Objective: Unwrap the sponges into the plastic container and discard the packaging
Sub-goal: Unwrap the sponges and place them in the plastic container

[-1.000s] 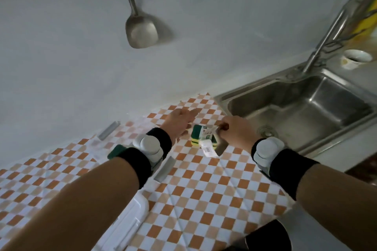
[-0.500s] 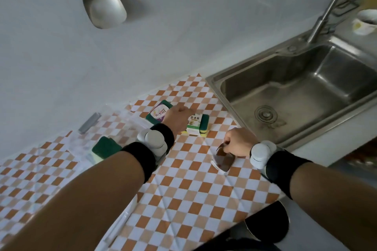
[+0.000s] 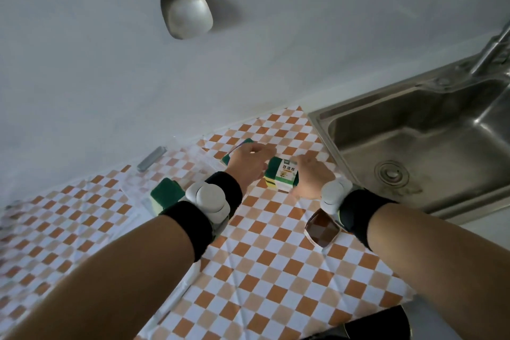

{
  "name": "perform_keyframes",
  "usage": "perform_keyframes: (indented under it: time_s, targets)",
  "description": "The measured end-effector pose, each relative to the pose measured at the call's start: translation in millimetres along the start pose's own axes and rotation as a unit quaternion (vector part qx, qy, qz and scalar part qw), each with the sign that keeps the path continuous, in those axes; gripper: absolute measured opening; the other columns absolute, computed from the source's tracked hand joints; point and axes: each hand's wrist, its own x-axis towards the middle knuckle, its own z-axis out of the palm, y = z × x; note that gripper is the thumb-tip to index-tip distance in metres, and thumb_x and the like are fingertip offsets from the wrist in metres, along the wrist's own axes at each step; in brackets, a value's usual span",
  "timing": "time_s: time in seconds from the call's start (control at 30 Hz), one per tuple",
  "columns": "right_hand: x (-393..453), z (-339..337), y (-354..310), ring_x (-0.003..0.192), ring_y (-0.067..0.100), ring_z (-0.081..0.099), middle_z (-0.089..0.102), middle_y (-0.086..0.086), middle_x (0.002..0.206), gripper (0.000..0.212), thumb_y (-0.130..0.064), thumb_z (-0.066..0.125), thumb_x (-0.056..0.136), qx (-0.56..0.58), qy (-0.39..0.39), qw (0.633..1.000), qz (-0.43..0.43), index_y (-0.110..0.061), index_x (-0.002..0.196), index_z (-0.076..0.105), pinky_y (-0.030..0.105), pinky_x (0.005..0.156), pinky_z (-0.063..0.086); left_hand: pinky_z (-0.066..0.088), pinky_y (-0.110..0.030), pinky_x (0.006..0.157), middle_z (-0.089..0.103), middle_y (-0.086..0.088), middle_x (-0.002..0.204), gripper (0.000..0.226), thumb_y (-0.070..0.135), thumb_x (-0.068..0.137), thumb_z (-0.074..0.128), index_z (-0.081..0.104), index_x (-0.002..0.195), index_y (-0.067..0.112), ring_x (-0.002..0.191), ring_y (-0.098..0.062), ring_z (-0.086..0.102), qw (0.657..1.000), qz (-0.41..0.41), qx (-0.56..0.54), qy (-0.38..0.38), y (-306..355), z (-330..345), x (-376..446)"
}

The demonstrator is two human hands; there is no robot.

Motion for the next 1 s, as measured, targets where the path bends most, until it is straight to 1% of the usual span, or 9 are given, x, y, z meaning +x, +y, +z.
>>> perform_keyframes:
  time_s: [0.07,0.13,0.23,0.37,0.43,0.57,0.7,0.9,1.0]
  targets:
    - [4,12,-3,0.106,0.029,0.064,0.06,0.008,0.12,0.078,-0.033,0.085,0.07,0.014,0.008,1.0,0.008,-0.018,0.133,0.042,0.044,0.084,0.058,0.059,-0.031,0.071,0.072,-0.007,0.103,0.021,0.033,0.097,0.073,0.069,0.111,0.018,0.084,-0.017,0.065,1.0,0.004,-0.004,0.009,-2,-12,-2]
    - [6,12,-4,0.103,0.028,0.066,0.062,0.008,0.119,0.074,-0.032,0.084,0.072,0.027,0.01,1.0,0.011,-0.018,0.132,0.042,0.043,0.083,0.059,0.064,-0.036,0.08,0.076,-0.01,0.107,0.023,0.033,0.095,0.076,0.07,0.111,0.018,0.086,-0.019,0.068,1.0,-0.002,-0.019,0.013,-2,-21,-4]
    - [10,-3,-6,0.092,0.024,0.069,0.066,0.002,0.108,0.07,-0.041,0.083,0.068,0.056,0.021,0.998,0.005,-0.018,0.123,0.047,0.037,0.071,0.06,0.063,-0.033,0.082,0.075,-0.009,0.1,0.016,0.028,0.096,0.075,0.071,0.106,0.015,0.081,-0.019,0.069,0.999,0.011,-0.044,0.022,3,-35,-9]
    - [2,-44,-24,0.082,0.017,0.069,0.068,-0.004,0.096,0.048,-0.04,0.078,0.07,0.105,0.096,0.989,-0.043,-0.021,0.109,0.058,0.02,0.052,0.045,0.062,-0.034,0.082,0.071,-0.005,0.097,0.015,0.027,0.096,0.075,0.07,0.103,0.015,0.082,-0.019,0.067,0.996,0.044,-0.06,0.04,7,-54,-12]
    - [-7,-62,-42,0.081,0.015,0.066,0.067,-0.004,0.098,0.047,-0.042,0.074,0.074,0.121,0.12,0.984,-0.06,-0.022,0.112,0.057,0.023,0.055,0.05,0.062,-0.036,0.085,0.069,-0.003,0.097,0.02,0.029,0.095,0.076,0.069,0.105,0.014,0.084,-0.019,0.066,0.995,0.055,-0.069,0.049,8,-68,-15]
    - [-21,-81,-90,0.082,0.014,0.067,0.065,-0.005,0.099,0.077,-0.061,0.076,0.065,0.199,0.134,0.968,-0.076,-0.018,0.119,0.042,0.037,0.066,0.06,0.064,-0.038,0.091,0.069,-0.004,0.107,0.046,0.039,0.091,0.08,0.064,0.125,0.012,0.095,-0.022,0.07,0.992,0.057,-0.09,0.064,8,-98,-24]
    - [-26,-81,-145,0.082,0.011,0.064,0.062,-0.009,0.094,0.062,-0.062,0.075,0.073,0.261,0.095,0.956,-0.095,-0.019,0.108,0.049,0.03,0.064,0.052,0.063,-0.037,0.09,0.07,-0.007,0.12,0.078,0.048,0.082,0.086,0.045,0.142,0.022,0.105,-0.022,0.072,0.987,0.047,-0.134,0.079,-3,-131,-31]
    - [-27,-58,-215,0.092,0.026,0.073,0.073,0.005,0.098,0.038,-0.046,0.072,0.079,0.44,0.008,0.894,-0.083,-0.02,0.104,0.059,0.046,0.088,0.06,0.059,-0.03,0.068,0.076,-0.009,0.118,0.109,0.057,0.064,0.09,0.041,0.153,0.018,0.092,-0.024,0.079,0.968,0.048,-0.233,0.082,-23,-181,-37]
    - [-28,-49,-240,0.104,0.03,0.071,0.072,0.016,0.109,0.03,-0.027,0.072,0.081,0.512,-0.04,0.855,-0.065,-0.012,0.106,0.064,0.042,0.092,0.059,0.064,-0.034,0.073,0.079,-0.01,0.108,0.081,0.048,0.073,0.09,0.058,0.138,0.011,0.086,-0.025,0.08,0.961,0.065,-0.263,0.061,-33,-202,-40]
